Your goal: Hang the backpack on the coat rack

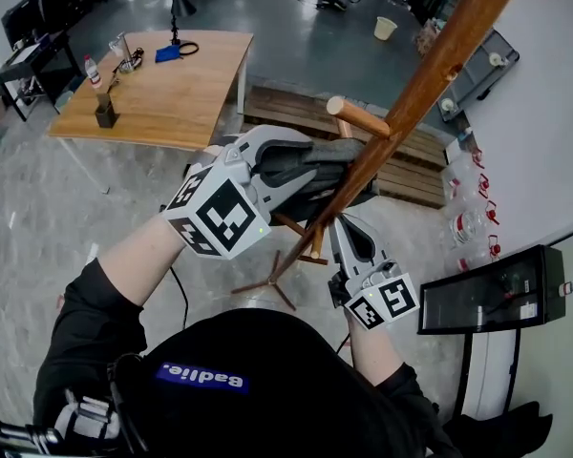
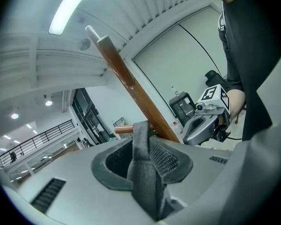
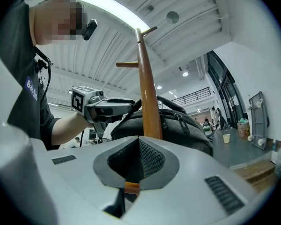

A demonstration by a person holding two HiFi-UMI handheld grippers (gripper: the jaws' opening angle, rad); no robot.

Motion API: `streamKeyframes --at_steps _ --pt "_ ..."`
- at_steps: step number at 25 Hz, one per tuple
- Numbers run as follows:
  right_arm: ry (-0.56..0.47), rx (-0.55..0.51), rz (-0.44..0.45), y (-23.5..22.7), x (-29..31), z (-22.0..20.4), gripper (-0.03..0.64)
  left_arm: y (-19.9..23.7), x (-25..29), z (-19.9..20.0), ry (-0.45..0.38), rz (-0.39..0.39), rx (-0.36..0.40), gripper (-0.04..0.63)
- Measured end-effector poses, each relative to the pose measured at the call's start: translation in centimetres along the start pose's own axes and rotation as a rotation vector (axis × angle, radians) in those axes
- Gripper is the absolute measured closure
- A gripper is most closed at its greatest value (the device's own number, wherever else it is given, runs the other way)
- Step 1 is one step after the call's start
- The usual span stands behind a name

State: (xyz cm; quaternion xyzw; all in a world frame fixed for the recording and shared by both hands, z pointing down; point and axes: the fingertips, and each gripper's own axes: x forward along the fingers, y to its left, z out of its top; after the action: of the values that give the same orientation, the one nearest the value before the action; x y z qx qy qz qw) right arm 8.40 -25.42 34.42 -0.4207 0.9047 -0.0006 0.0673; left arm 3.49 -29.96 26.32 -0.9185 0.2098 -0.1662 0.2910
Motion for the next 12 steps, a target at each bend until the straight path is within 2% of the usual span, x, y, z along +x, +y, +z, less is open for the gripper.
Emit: streamKeyframes --at_steps 8,12 --pt "0.006 -0.013 -0.039 2.7 -1.0 -0.1 0.62 -1.5 -4.0 0.4 -0.116 -0.032 -0.128 0.476" --pt "0.026 -0.012 -0.057 4.2 -1.6 -0.6 0.62 -3.2 -6.2 0.1 -0.181 -0.05 -0.229 0.476"
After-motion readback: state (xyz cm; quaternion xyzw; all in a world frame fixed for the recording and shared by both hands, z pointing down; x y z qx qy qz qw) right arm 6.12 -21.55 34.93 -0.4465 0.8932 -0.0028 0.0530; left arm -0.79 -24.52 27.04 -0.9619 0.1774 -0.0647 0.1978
